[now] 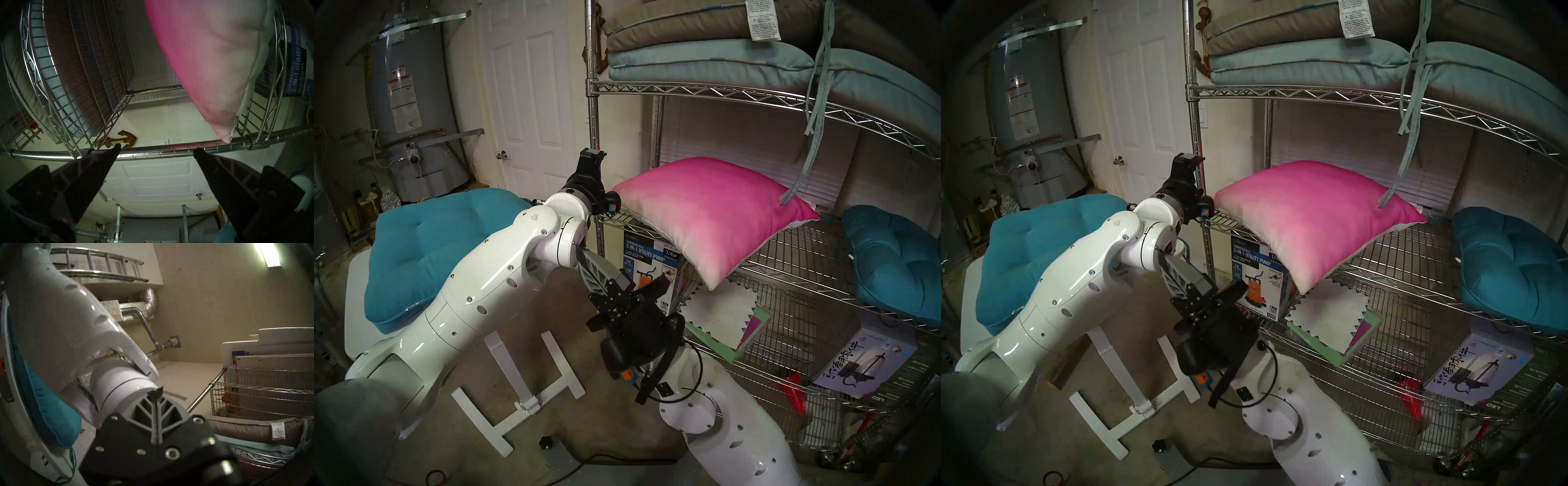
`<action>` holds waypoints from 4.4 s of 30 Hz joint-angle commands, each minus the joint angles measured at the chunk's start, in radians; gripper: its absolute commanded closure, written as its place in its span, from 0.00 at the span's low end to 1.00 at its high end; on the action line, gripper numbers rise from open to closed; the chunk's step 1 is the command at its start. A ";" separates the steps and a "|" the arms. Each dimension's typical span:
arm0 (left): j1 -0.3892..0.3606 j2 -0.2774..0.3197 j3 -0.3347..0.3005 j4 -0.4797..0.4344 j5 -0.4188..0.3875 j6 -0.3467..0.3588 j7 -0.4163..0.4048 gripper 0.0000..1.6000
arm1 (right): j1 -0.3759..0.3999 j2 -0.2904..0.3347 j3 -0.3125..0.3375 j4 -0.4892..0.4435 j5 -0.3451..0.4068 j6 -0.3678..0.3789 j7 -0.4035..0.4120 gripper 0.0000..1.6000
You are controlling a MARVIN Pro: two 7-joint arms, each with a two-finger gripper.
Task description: Put cushion on the shelf
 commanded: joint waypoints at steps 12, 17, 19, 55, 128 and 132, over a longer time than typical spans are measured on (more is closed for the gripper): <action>-0.009 0.009 -0.015 -0.041 0.008 0.022 -0.012 0.00 | 0.111 0.003 0.142 0.116 -0.019 -0.052 -0.157 1.00; -0.009 0.009 -0.015 -0.042 0.008 0.023 -0.011 0.00 | 0.116 0.011 0.145 0.122 -0.019 -0.077 -0.164 1.00; -0.009 0.009 -0.014 -0.042 0.007 0.024 -0.011 0.00 | 0.123 0.009 0.140 0.127 -0.022 -0.084 -0.166 1.00; -0.011 0.010 -0.012 -0.041 0.008 0.026 -0.012 0.00 | 0.448 0.026 0.292 0.574 -0.081 -0.225 -0.214 1.00; -0.011 0.008 -0.010 -0.038 0.012 0.030 -0.015 0.00 | 0.320 0.062 0.357 0.370 -0.219 -0.469 -0.489 0.00; -0.011 0.008 -0.010 -0.038 0.012 0.030 -0.015 0.00 | 0.284 0.078 0.389 0.314 -0.216 -0.465 -0.489 0.00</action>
